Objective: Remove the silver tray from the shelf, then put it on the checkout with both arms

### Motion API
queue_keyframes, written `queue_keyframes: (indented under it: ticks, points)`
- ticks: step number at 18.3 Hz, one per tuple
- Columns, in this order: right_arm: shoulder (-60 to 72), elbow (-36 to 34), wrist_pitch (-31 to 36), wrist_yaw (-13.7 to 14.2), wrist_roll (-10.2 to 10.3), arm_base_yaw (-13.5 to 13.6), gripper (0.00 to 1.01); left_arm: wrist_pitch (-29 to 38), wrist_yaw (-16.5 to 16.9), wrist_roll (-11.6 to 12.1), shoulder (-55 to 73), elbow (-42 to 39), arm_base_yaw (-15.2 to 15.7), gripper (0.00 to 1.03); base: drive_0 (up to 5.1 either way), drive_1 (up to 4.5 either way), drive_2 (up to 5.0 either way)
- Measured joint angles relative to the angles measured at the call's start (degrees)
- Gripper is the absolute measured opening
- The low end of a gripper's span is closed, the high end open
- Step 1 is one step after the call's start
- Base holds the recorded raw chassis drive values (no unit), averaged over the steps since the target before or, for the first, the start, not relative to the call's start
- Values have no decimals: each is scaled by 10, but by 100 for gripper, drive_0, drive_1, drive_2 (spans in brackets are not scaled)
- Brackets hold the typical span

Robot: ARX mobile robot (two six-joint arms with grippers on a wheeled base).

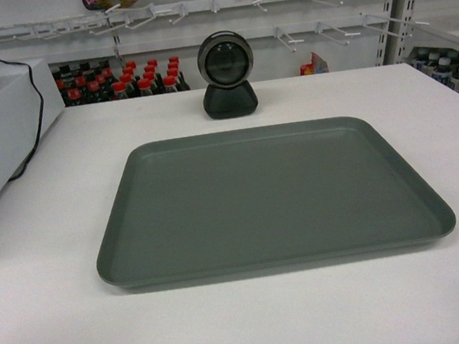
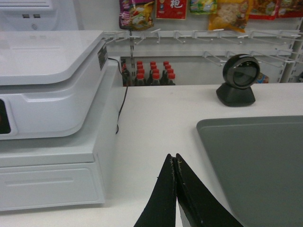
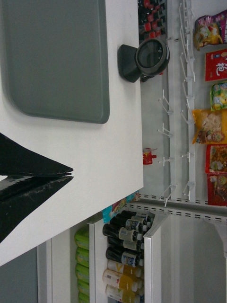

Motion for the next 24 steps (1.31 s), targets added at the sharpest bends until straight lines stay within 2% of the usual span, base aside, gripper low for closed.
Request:
queue_keyframes:
  ticks: [4,5,6,16,24]
  points:
    - [-78,-24,-54,0,0,0,2,-52,3,0,-75,-23,-2,2,0,0,0]
    - [-80,-40,-19,0,0,0,2,-46,3,0,-88,-33,-2,2,0,0,0]
    - [-92,-47,-42,0,0,0,2,-38,3,0,-93,-46,-2,2,0,0,0]
    - [-274,-47,-215,0,0,0,2,-209,3,0,-268,-49,-2,2,0,0,0]
    - [-341,-47,-282,0,0,0,2,-279,3,0,-336,-49,-2,2,0,0,0]
